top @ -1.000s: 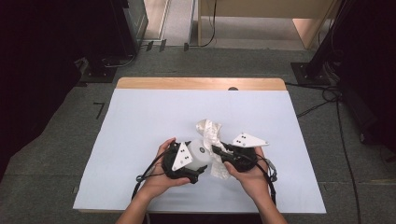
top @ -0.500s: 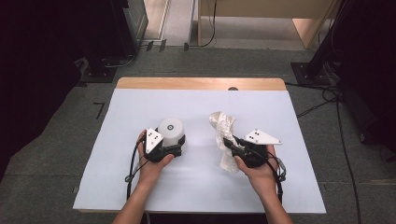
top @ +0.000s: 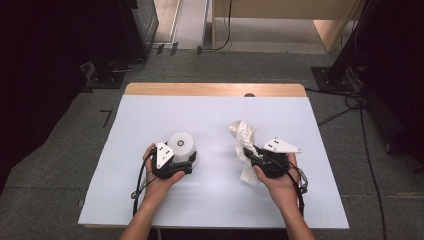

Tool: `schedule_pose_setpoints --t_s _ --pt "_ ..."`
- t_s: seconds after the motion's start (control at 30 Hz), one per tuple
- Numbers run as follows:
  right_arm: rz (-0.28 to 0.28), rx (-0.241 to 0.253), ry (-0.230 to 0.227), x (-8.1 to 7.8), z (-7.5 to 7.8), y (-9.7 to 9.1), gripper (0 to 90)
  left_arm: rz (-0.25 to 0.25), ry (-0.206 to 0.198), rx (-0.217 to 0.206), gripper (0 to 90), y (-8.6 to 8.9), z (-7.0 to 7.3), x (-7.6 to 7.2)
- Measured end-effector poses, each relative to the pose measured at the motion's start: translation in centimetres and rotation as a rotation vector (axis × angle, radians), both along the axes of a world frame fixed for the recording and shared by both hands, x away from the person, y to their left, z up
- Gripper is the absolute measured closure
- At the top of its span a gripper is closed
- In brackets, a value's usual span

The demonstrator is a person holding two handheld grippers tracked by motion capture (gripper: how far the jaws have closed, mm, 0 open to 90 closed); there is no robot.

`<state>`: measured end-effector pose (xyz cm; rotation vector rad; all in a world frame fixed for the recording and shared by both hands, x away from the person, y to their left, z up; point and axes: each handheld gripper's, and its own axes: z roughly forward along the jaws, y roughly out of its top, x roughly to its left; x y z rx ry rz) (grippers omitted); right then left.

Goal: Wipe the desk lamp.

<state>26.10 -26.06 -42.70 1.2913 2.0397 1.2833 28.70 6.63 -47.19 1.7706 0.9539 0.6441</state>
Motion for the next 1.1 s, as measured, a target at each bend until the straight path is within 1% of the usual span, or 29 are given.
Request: schedule_pose_setpoints --t_s 0.1,0.17,0.27,0.33,0.4,0.47,0.53,0.57,0.63,0.7,0.73,0.8,0.87,0.93,1.0,1.03,1.07,1.1 --pt "-0.026 -0.015 0.031 0.5 -1.0 -0.1 72.0 -0.019 0.008 -0.008 2.7 0.0 0.1 -0.1" --pt "-0.039 -0.031 0.056 0.9 -1.9 0.0 71.1 -0.029 0.015 -0.012 2.5 0.0 0.2 -0.2" --pt "-0.045 -0.053 0.085 1.4 -3.2 0.2 69.5 -0.040 0.014 -0.020 1.2 0.3 0.4 -0.3" --pt "-0.052 -0.064 0.097 1.6 -3.8 0.2 67.6 -0.041 0.002 -0.028 1.2 0.5 0.7 -0.5" --pt "-0.059 -0.066 0.105 1.8 -4.2 0.1 63.3 -0.042 -0.004 -0.038 1.2 0.9 1.1 -0.7" --pt "-0.070 -0.071 0.109 2.0 -4.4 0.0 56.1 -0.041 0.001 -0.035 1.2 1.4 1.4 -1.1" --pt "-0.086 -0.066 0.115 2.2 -4.5 -0.2 46.4 -0.033 0.007 -0.039 1.2 2.0 1.7 -1.5" --pt "-0.093 -0.071 0.115 2.2 -4.5 -0.3 40.7 -0.030 0.006 -0.044 1.2 2.4 1.9 -1.8" --pt "-0.101 -0.071 0.120 2.2 -4.4 -0.4 32.7 -0.021 0.001 -0.049 1.2 3.3 2.2 -2.3" --pt "-0.100 -0.081 0.105 2.2 -4.3 -0.5 23.2 0.001 -0.005 -0.056 1.2 4.3 2.6 -2.7" --pt "-0.101 -0.085 0.101 2.1 -4.2 -0.4 20.0 0.015 -0.008 -0.065 1.2 4.8 2.7 -2.9" --pt "-0.086 -0.077 0.092 2.0 -3.8 -0.4 14.0 0.033 -0.006 -0.070 1.2 5.9 2.8 -3.2" --pt "-0.089 -0.069 0.069 1.6 -3.1 -0.7 10.2 0.050 0.006 -0.070 1.2 6.8 2.7 -3.4" --pt "-0.076 -0.045 0.057 1.3 -2.3 -1.1 3.0 0.068 0.021 -0.069 1.2 7.7 2.5 -3.7" --pt "-0.060 -0.031 0.041 1.0 -1.6 -1.7 0.0 0.090 0.030 -0.064 1.2 8.5 2.3 -3.9" --pt "-0.058 -0.029 0.029 0.8 -1.2 -2.1 0.0 0.102 0.035 -0.054 1.2 8.9 2.1 -4.0" --pt "-0.063 -0.033 0.016 0.7 -1.0 -2.4 0.0 0.113 0.043 -0.042 1.2 9.3 2.0 -4.1" --pt "-0.078 -0.036 0.012 0.6 -0.8 -2.8 0.0 0.124 0.049 -0.037 1.2 9.7 1.9 -4.2"
